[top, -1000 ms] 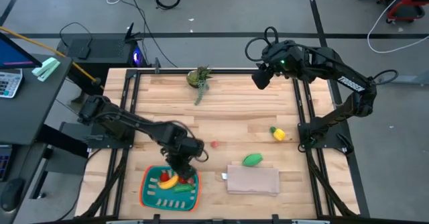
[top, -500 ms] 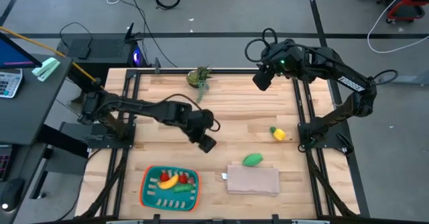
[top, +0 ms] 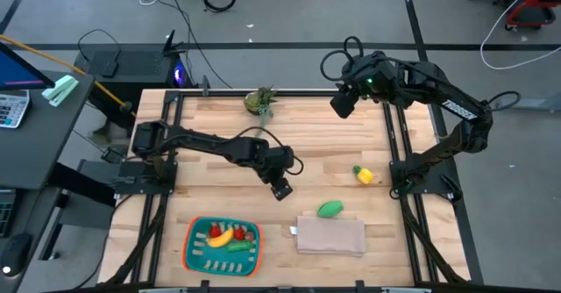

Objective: Pick and placing Produce into tupperware
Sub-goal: Put the pink apricot into the blue basket

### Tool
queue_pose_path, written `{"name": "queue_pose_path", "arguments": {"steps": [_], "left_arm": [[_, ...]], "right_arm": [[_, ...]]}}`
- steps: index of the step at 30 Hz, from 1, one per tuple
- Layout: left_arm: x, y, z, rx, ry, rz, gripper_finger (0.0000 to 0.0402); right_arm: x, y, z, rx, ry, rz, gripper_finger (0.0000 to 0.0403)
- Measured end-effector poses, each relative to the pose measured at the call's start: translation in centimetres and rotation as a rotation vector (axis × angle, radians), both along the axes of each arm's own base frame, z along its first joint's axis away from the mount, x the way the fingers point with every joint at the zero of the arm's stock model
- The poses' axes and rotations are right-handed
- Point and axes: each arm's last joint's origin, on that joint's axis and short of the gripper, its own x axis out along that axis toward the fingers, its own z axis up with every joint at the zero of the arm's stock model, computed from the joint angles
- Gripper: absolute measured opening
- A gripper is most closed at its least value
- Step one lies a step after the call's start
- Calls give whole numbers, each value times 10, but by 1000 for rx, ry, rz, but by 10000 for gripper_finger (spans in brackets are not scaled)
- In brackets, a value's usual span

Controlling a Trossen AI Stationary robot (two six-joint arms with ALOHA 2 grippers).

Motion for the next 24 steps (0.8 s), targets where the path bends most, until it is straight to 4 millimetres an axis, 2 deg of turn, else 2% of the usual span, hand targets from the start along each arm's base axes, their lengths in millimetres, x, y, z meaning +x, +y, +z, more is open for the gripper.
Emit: {"name": "queue_pose_path", "arguments": {"steps": [9,19,24], "left_arm": [[-1,1,-19,175,82,-45,172],[4,-18,-33,246,82,-186,172],[5,-19,-39,267,103,-186,172]], "right_arm": [[0,0,0,16,-30,-23,178],[1,0,1,16,-36,-25,178],[1,0,1,16,-37,-25,178]]}}
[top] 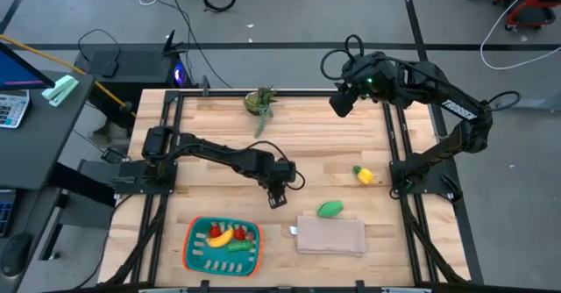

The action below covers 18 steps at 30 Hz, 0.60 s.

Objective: Pick and placing Produce into tupperware
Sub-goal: Put the pink apricot into the blue basket

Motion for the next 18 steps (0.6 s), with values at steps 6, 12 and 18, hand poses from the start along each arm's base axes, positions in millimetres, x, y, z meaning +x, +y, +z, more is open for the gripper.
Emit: {"name": "queue_pose_path", "arguments": {"steps": [6,12,18], "left_arm": [[1,0,-9,26,22,-59,172],[6,-1,-17,30,12,-72,172],[6,-1,-24,31,32,-72,172]], "right_arm": [[0,0,0,11,-15,-14,178],[0,0,0,20,-26,-26,178],[0,0,0,20,-26,-25,178]]}}
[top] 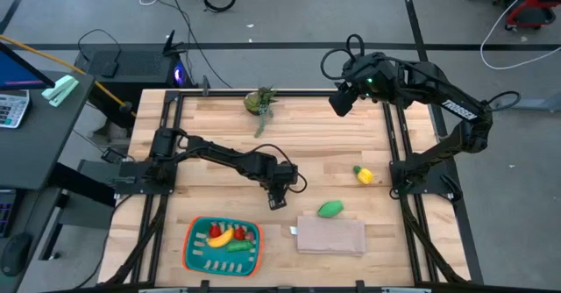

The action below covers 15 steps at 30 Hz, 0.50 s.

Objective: Pick and placing Produce into tupperware
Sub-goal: Put the pink apricot into the blue basket

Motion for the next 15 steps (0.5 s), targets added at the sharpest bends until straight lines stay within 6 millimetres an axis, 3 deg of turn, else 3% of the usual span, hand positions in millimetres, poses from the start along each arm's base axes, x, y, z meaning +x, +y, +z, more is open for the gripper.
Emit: {"name": "queue_pose_path", "arguments": {"steps": [11,15], "left_arm": [[3,0,-7,-3,-2,11,171],[3,0,-7,-3,0,11,149]], "right_arm": [[0,0,0,0,0,-1,178],[0,0,0,0,0,-1,178]]}}
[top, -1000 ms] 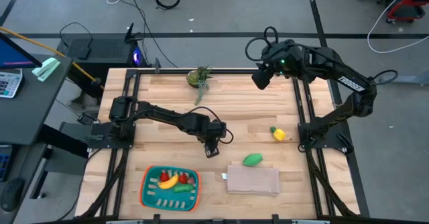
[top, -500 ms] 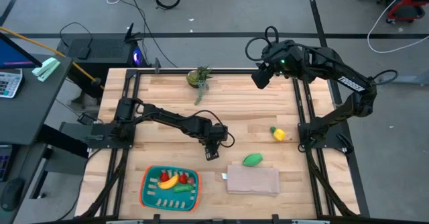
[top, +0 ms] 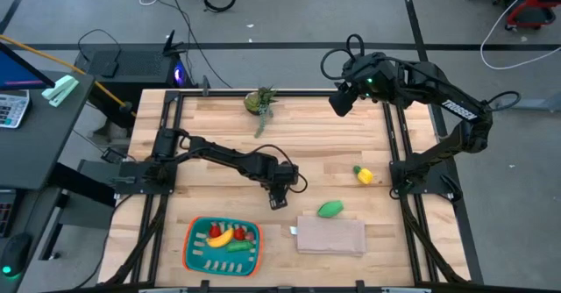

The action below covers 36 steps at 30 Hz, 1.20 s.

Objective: Pick and placing Produce into tupperware
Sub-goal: Put the pink apricot into the blue basket

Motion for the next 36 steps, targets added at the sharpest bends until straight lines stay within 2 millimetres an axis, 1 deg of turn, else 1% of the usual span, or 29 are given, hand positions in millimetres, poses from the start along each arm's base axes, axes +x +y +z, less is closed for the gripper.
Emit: {"name": "queue_pose_path", "arguments": {"steps": [7,9,10,12,15,19,22,24,28,31,34,36], "left_arm": [[-2,-1,3,-40,9,-13,54],[-5,-2,7,-58,20,-21,37],[-7,-2,11,-66,30,-24,36],[-12,-2,23,-76,24,-21,36],[-24,-1,44,-93,49,34,36],[-47,-7,83,-122,47,81,36],[-72,-20,111,-152,81,78,36],[-90,-32,127,-174,95,65,34],[-123,-65,157,-218,49,-31,35],[-140,-91,167,-249,33,-67,36],[-151,-113,165,-254,59,-92,34],[-155,-126,160,-256,84,-82,34]], "right_arm": [[0,0,0,0,0,0,178],[0,0,0,0,1,0,178],[0,0,0,0,1,0,178],[0,0,0,0,1,0,178],[0,0,0,0,1,1,178],[0,0,0,0,2,0,178],[0,0,0,0,3,0,178],[0,0,0,1,5,1,178],[0,0,0,0,4,0,178],[0,0,0,0,4,-1,178],[0,0,0,-2,3,-2,178],[0,0,0,-2,3,-2,178]]}}
